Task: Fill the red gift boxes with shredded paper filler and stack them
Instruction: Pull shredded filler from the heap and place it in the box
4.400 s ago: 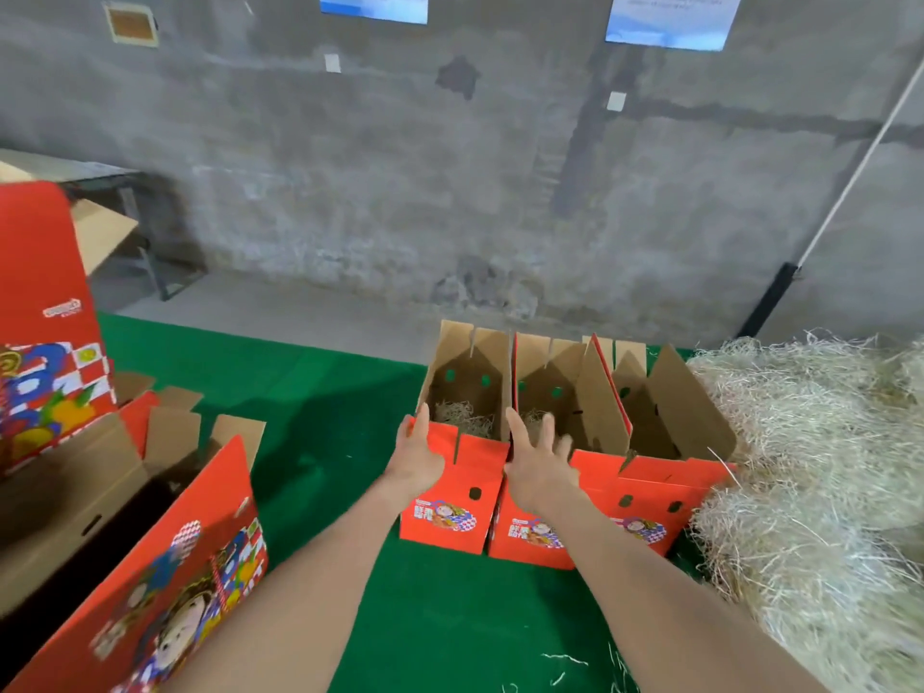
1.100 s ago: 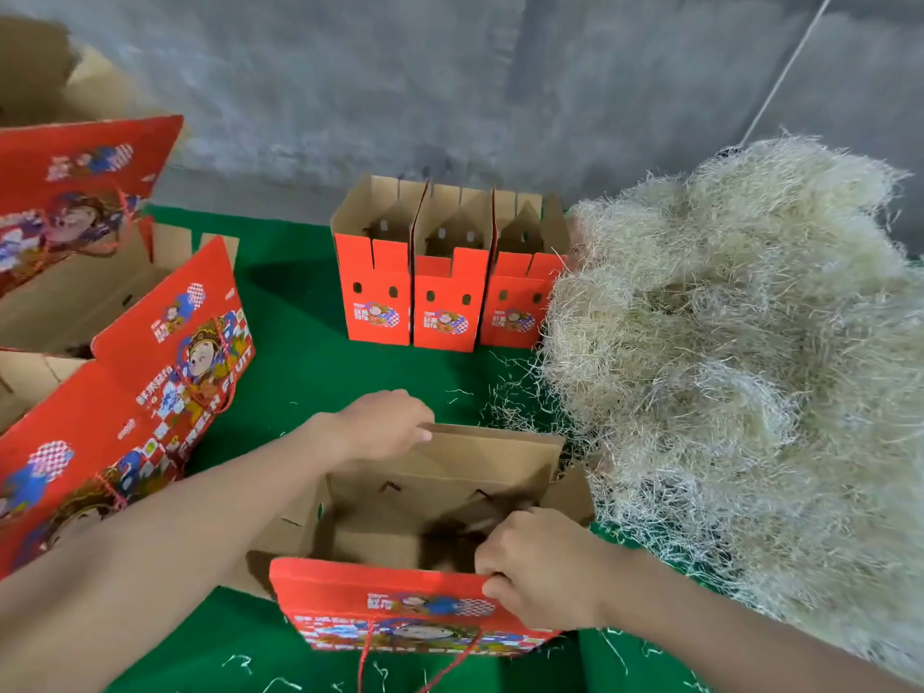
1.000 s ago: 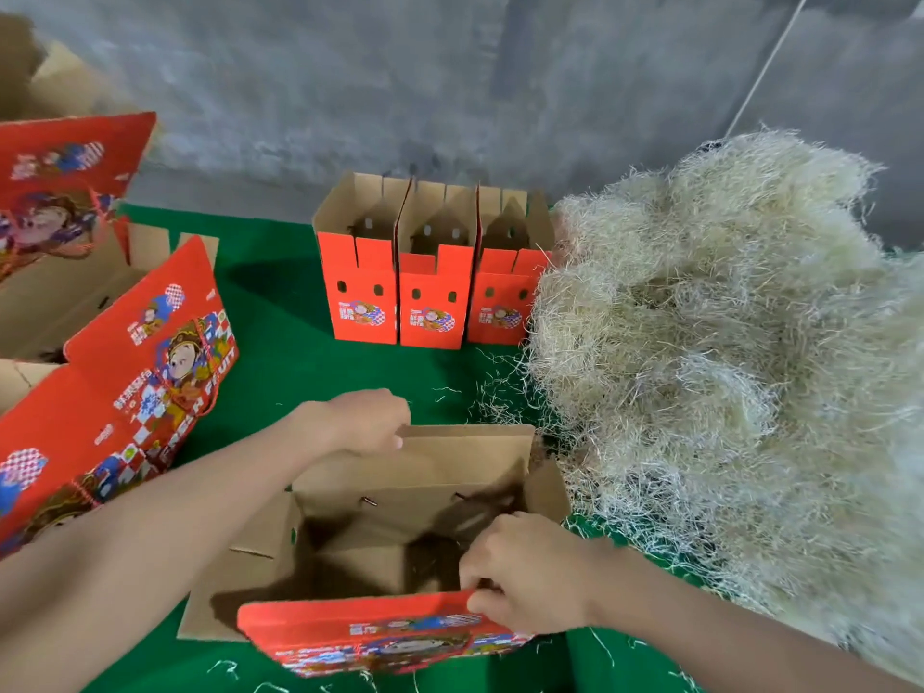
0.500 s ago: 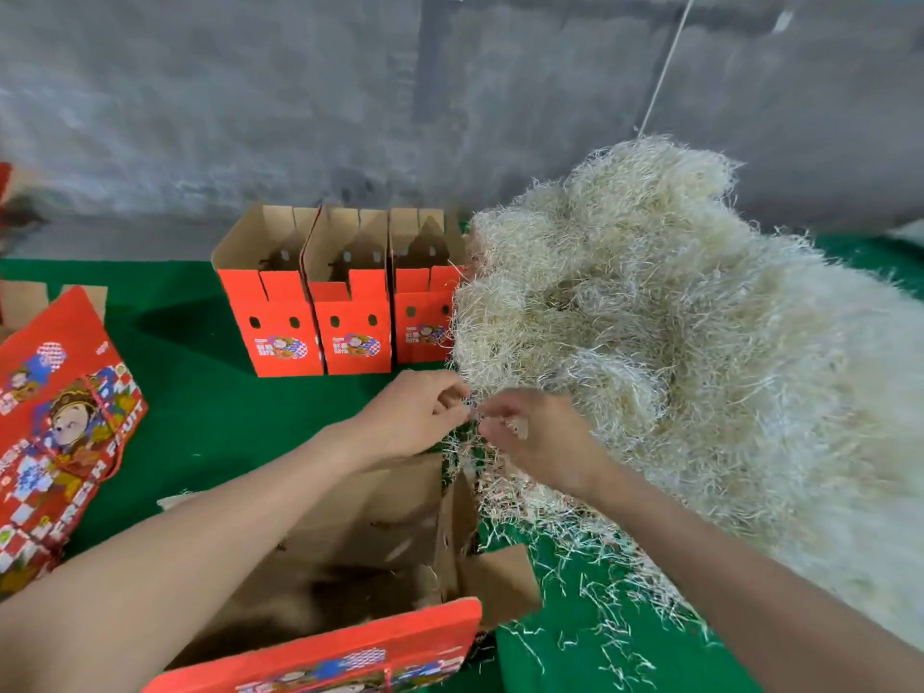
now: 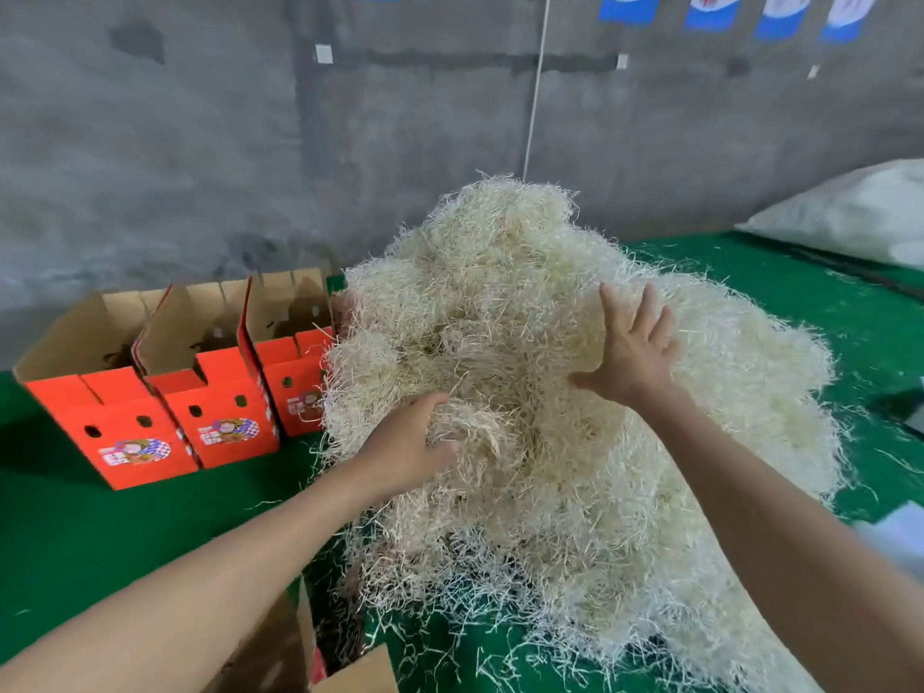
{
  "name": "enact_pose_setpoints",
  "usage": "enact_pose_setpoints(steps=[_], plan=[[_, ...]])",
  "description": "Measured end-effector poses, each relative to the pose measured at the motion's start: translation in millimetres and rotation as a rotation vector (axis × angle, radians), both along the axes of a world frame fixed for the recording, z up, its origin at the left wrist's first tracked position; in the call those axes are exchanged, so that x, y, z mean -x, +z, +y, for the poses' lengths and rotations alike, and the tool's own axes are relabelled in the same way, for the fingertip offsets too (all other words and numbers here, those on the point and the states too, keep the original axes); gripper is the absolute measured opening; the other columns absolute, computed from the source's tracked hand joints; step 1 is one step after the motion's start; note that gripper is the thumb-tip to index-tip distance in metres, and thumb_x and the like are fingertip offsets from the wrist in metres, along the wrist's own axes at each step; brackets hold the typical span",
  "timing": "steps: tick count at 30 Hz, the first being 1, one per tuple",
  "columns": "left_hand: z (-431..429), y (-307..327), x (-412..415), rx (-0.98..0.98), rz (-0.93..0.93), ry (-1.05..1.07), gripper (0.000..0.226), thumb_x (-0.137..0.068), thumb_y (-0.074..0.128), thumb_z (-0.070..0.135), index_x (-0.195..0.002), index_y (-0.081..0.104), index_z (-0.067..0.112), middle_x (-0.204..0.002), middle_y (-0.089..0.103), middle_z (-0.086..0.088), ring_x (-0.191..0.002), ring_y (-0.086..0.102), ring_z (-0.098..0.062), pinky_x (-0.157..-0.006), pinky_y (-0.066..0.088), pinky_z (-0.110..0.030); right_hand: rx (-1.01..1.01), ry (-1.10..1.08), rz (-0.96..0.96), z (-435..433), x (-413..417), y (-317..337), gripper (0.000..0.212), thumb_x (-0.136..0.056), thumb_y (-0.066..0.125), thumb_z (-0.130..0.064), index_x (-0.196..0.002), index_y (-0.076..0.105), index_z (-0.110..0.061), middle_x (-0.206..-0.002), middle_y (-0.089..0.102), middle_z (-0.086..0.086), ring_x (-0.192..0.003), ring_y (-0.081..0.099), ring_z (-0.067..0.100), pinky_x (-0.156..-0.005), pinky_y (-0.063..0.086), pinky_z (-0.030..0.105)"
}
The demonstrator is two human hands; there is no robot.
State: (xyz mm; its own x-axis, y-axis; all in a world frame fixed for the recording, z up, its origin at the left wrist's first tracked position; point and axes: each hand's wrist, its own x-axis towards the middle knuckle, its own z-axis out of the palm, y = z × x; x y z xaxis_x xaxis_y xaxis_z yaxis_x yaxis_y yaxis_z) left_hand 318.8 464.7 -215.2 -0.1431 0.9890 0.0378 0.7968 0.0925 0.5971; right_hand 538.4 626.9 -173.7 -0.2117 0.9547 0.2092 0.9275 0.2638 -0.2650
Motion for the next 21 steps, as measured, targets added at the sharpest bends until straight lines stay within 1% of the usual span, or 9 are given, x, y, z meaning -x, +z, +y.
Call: enact_pose_setpoints(steps=[3, 6, 8, 11, 14, 16, 17, 19, 21], plan=[[23, -1, -14, 0.119, 0.046, -0.047, 0.056, -0.088, 0.06, 0.037, -0.138, 0.037, 0.029, -0.141, 0.042, 0.003, -0.116, 0.049, -0.012, -0.09, 0.036, -0.021, 0.186, -0.012, -0.012, 16, 1, -13, 0.119, -0.06, 0.081, -0.048, -0.141, -0.007, -0.049, -0.15, -0.03, 0.01, -0.137, -0.008, 0.047, -0.104, 0.003, 0.065], [40, 7, -23, -0.076, 0.269, 0.103, 0.046, -0.085, 0.059, 0.041, -0.129, 0.047, 0.032, -0.132, 0.048, 0.007, -0.122, 0.042, -0.014, -0.107, 0.028, -0.036, 0.176, 0.062, -0.077, 18, 8, -34, 0.08, -0.075, 0.07, -0.029, -0.141, 0.025, -0.039, -0.153, 0.008, 0.013, -0.137, 0.016, 0.044, -0.108, 0.018, 0.062], [52, 15, -30, -0.275, 0.228, 0.12, 0.077, -0.078, 0.066, 0.042, -0.142, 0.024, 0.036, -0.145, 0.025, 0.01, -0.136, 0.019, -0.013, -0.114, 0.015, -0.039, 0.05, 0.078, -0.043, 16, 13, -38, 0.064, -0.079, 0.065, -0.021, -0.136, 0.038, -0.032, -0.142, 0.032, 0.012, -0.131, 0.032, 0.037, -0.108, 0.03, 0.055], [66, 32, -45, -0.268, -0.054, -0.038, 0.126, -0.062, 0.079, 0.044, -0.14, -0.019, 0.049, -0.146, -0.024, 0.028, -0.137, -0.02, 0.001, -0.112, -0.004, -0.04, -0.134, 0.134, 0.213, 7, 24, -17, 0.054, -0.078, 0.069, -0.024, -0.128, 0.047, -0.023, -0.126, 0.049, 0.008, -0.113, 0.05, 0.028, -0.099, 0.042, 0.041], [80, 38, -57, -0.235, -0.222, -0.11, 0.146, -0.05, 0.084, 0.047, -0.128, -0.038, 0.05, -0.139, -0.043, 0.024, -0.136, -0.029, -0.003, -0.111, -0.007, -0.037, -0.12, 0.266, 0.582, -15, 40, 15, 0.049, -0.073, 0.073, -0.013, -0.118, 0.054, -0.015, -0.116, 0.056, 0.005, -0.096, 0.056, 0.019, -0.079, 0.048, 0.024], [88, 43, -54, -0.226, -0.536, -0.052, 0.13, -0.059, 0.082, 0.035, -0.148, -0.011, 0.02, -0.155, -0.015, -0.01, -0.144, 0.011, -0.018, -0.115, 0.018, -0.039, 0.062, 0.464, 0.801, -35, 48, 30, 0.04, -0.077, 0.069, -0.01, -0.11, 0.052, -0.025, -0.103, 0.06, -0.001, -0.089, 0.061, 0.012, -0.074, 0.05, 0.022], [91, 45, -52, -0.257, -0.701, -0.007, 0.092, -0.069, 0.077, 0.023, -0.139, 0.024, -0.002, -0.145, 0.025, -0.03, -0.128, 0.045, -0.022, -0.103, 0.042, -0.037, 0.191, 0.593, 0.86, -43, 49, 35, 0.04, -0.079, 0.068, -0.013, -0.11, 0.049, -0.032, -0.1, 0.06, -0.007, -0.087, 0.061, 0.002, -0.073, 0.05, 0.022], [94, 45, -35, -0.35, -0.698, 0.177, 0.024, -0.078, 0.068, -0.001, -0.099, 0.06, 0.007, -0.093, 0.07, -0.009, -0.077, 0.068, -0.001, -0.063, 0.053, -0.014, 0.412, 0.761, 0.855, -45, 46, 39, 0.051, -0.083, 0.065, -0.016, -0.124, 0.045, -0.038, -0.108, 0.053, -0.018, -0.087, 0.055, -0.012, -0.076, 0.049, 0.016], [97, 46, -12, -0.384, -0.705, 0.265, 0.044, -0.067, 0.078, 0.004, -0.107, 0.06, 0.008, -0.089, 0.071, 0.001, -0.08, 0.067, -0.001, -0.066, 0.053, -0.015, 0.399, 0.712, 0.911, -34, 39, 41, 0.058, -0.084, 0.062, -0.009, -0.132, 0.041, -0.035, -0.12, 0.052, -0.012, -0.1, 0.057, 0.0, -0.083, 0.05, 0.023]])
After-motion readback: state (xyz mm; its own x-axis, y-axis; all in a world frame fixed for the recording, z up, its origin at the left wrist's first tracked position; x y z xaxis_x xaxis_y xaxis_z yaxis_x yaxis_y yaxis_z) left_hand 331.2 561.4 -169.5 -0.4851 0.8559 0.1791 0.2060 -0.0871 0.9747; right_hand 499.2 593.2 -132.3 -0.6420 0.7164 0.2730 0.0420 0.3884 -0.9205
